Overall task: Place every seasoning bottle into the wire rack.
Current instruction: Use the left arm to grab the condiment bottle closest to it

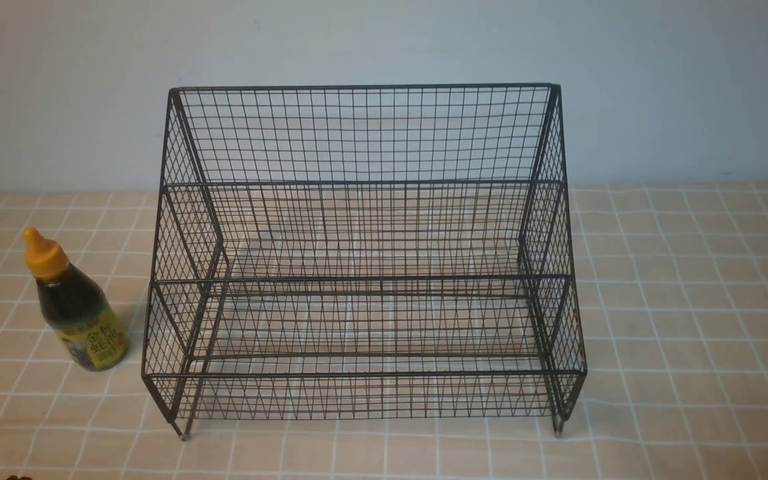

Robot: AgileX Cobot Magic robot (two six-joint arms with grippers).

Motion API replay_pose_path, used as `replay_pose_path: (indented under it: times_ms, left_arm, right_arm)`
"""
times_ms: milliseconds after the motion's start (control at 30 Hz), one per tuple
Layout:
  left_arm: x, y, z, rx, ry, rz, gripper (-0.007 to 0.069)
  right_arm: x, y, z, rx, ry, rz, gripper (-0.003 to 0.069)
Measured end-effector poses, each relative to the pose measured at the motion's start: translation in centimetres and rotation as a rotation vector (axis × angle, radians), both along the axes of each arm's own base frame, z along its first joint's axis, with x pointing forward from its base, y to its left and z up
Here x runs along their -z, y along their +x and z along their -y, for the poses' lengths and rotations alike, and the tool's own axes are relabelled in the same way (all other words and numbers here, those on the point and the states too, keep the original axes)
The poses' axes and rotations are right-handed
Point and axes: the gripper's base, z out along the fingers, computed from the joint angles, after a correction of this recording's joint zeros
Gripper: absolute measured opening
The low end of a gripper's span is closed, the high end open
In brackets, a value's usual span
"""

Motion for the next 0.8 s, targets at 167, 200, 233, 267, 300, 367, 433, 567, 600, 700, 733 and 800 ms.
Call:
replay_pose_path:
  times_ms: [167, 200, 233, 267, 300, 367, 433, 567, 600, 700, 733, 800]
  left_arm:
    - [-0.2, 0.1, 0.0, 0.0, -0.002, 0.02, -0.0007]
    - [-0.3, 0.1, 0.0, 0.0, -0.006, 0.037, -0.0007]
    - [-0.5, 0.2, 0.0, -0.001, -0.016, 0.063, -0.0007]
    - [-0.8, 0.2, 0.1, -0.002, -0.04, 0.096, -0.0007]
    - [-1.0, 0.3, 0.1, -0.003, -0.055, 0.11, -0.0007]
    - [-2.0, 0.4, 0.2, -0.012, -0.151, 0.217, -0.0007]
    - [-2.9, 0.4, 0.1, -0.024, -0.229, 0.306, -0.0007]
    - [-5.1, 0.2, -0.5, -0.067, -0.369, 0.539, -0.0007]
    - [-5.5, 0.0, -0.7, -0.075, -0.381, 0.587, -0.0007]
    - [-6.6, -0.4, -1.1, -0.095, -0.404, 0.719, -0.0007]
    - [-6.6, -0.4, -1.1, -0.097, -0.405, 0.729, -0.0007]
    - [-7.1, -0.1, -1.3, -0.116, -0.405, 0.76, -0.0007]
  right_arm:
    - [0.0, 0.0, 0.0, 0.0, 0.0, 0.0, -0.0012]
    - [0.0, 0.0, 0.0, 0.0, 0.0, 0.0, -0.0012]
    - [0.0, 0.0, 0.0, 0.0, 0.0, 0.0, -0.0012]
    - [0.0, 0.0, 0.0, 0.0, 0.0, 0.0, -0.0012]
    - [0.0, 0.0, 0.0, 0.0, 0.0, 0.0, -0.0012]
    - [0.0, 0.0, 0.0, 0.0, 0.0, 0.0, -0.0012]
    - [0.0, 0.0, 0.0, 0.0, 0.0, 0.0, -0.0012]
    - [0.0, 0.0, 0.0, 0.0, 0.0, 0.0, -0.0012]
    - [0.0, 0.0, 0.0, 0.0, 0.0, 0.0, -0.0012]
    - [0.0, 0.0, 0.0, 0.0, 0.0, 0.0, -0.0012]
    - [0.0, 0.0, 0.0, 0.0, 0.0, 0.0, -0.0012]
    - [0.0, 0.0, 0.0, 0.0, 0.0, 0.0, -0.0012]
